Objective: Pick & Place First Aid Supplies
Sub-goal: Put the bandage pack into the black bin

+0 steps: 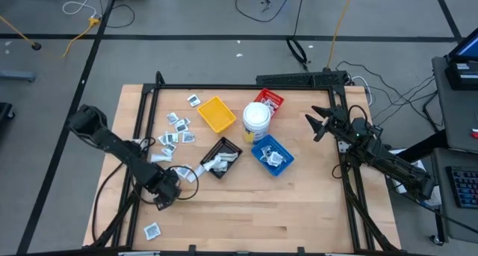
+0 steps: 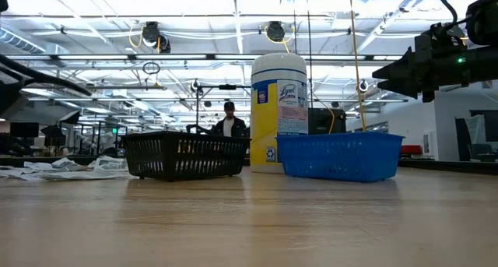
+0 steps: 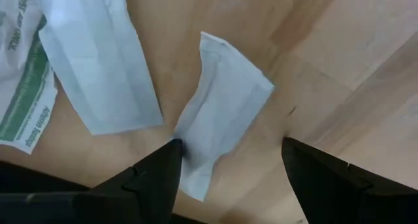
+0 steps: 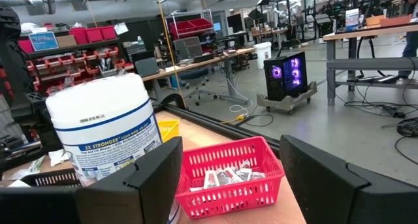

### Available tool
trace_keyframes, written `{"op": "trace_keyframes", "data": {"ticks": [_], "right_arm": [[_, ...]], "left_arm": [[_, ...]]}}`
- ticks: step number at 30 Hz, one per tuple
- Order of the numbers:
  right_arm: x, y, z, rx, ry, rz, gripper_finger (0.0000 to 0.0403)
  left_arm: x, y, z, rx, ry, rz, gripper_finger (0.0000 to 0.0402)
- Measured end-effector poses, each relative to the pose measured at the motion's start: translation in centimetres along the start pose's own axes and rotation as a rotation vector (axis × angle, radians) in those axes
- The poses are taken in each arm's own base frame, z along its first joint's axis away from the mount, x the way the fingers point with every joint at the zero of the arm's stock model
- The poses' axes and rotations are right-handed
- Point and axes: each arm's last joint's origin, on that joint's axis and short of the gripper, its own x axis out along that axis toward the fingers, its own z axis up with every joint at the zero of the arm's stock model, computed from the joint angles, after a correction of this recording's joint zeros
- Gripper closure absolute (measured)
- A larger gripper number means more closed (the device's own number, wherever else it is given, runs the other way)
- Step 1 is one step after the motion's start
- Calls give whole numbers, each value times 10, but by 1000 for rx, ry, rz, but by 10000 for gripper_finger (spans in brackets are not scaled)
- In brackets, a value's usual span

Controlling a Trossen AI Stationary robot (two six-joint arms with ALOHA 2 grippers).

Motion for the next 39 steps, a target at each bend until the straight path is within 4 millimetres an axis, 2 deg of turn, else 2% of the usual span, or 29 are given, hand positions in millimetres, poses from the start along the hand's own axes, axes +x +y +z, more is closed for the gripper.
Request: {"op": "trace_keyframes", "data": {"ticks": [3,5,8,14,16,23,39], "right_arm": [[0,0,0,0,0,0,149],[0,0,0,0,0,0,149],[0,0,0,0,0,0,149],[0,0,0,0,0,0,149],[0,0,0,0,0,0,149],[0,0,0,0,0,0,149],[0,0,0,0,0,0,149]], "left_arm": [[1,0,-1,15,0,3,142],[2,1,-1,13,0,4,167],[2,1,-1,4,1,4,224],[2,-1,0,-15,-8,-15,363],[2,-2,0,-34,-15,-17,390],[-2,-1,0,-44,-23,-25,397],[-81,4,-4,-180,-49,-79,400]]}}
